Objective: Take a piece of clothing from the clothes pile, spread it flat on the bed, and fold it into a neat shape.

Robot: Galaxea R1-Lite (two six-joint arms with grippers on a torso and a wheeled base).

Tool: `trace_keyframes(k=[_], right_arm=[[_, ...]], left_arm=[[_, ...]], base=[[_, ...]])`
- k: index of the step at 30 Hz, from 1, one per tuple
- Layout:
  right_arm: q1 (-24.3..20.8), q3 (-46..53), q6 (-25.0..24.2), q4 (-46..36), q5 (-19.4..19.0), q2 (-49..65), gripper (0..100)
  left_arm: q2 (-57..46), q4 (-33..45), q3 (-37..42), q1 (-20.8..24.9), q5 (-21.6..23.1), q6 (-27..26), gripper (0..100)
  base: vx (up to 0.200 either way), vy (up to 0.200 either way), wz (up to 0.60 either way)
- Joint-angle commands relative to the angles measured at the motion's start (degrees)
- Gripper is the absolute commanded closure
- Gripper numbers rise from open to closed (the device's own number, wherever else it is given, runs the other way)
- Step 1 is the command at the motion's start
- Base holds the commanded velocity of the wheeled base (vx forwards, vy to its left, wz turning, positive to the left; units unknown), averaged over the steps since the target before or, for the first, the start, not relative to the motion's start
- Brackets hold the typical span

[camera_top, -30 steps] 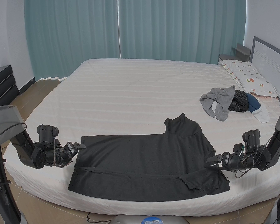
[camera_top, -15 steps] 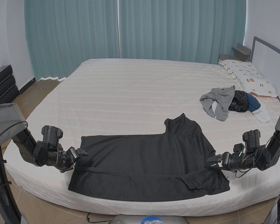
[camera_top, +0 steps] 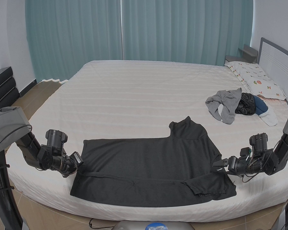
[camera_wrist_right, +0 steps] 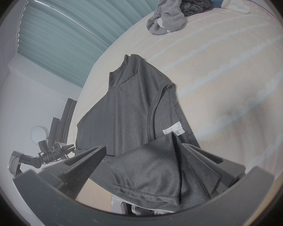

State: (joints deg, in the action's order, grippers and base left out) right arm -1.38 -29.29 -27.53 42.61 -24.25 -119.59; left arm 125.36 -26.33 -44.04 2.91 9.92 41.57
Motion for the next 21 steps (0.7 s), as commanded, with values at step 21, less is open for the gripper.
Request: trace_keyframes(k=[21], right_arm=[[0.1,0.7,1.2,4.2,3.2,-1.3,0]], left_arm=[[-9.8,9.1,1.6,-0.7,-0.3,-2.5,100]], base=[[0.0,0.0,0.0]])
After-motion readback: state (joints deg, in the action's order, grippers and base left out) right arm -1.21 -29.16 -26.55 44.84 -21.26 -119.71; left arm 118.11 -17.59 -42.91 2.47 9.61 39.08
